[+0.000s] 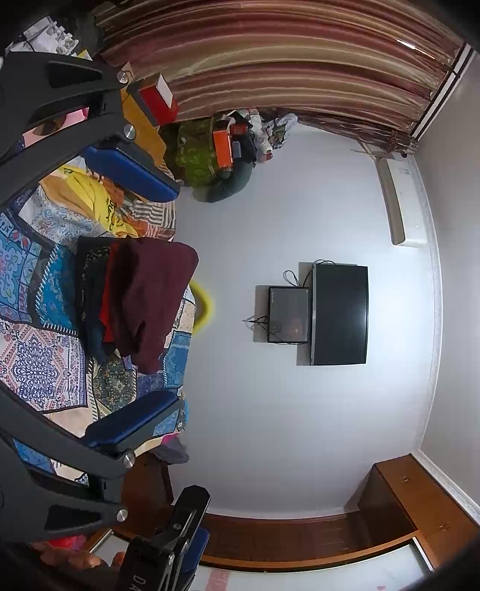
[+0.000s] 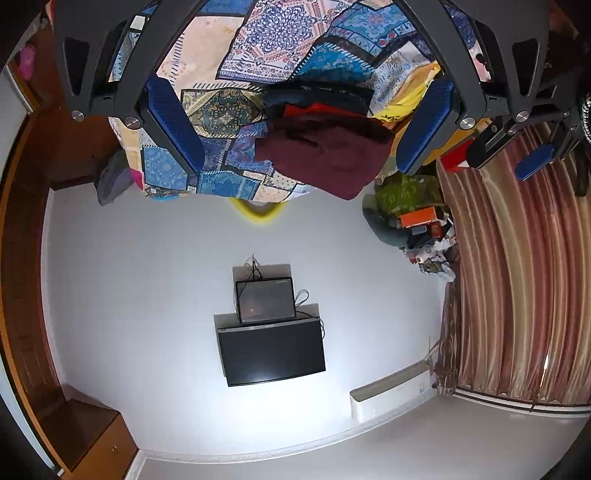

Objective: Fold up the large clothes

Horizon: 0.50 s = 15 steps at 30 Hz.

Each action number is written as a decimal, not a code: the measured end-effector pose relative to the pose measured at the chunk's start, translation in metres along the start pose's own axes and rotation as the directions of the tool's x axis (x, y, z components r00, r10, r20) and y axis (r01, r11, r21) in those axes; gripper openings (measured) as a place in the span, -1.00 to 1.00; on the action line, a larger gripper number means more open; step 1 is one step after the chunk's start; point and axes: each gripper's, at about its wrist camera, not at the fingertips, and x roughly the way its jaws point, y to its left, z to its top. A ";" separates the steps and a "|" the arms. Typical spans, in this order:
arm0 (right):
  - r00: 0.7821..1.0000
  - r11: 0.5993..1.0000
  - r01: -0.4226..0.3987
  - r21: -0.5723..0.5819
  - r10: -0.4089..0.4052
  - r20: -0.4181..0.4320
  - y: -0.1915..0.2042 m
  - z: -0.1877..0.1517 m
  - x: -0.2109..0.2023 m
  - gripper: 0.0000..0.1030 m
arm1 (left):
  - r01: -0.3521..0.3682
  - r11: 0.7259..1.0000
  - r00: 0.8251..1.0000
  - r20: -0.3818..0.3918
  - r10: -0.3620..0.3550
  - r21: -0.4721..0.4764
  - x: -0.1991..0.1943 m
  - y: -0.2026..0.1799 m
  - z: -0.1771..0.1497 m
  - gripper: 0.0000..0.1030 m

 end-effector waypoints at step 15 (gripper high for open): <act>1.000 1.000 0.008 -0.021 -0.008 -0.027 0.005 0.001 0.000 1.00 | 0.017 1.000 0.999 -0.037 -0.018 -0.021 0.011 0.004 -0.006 0.99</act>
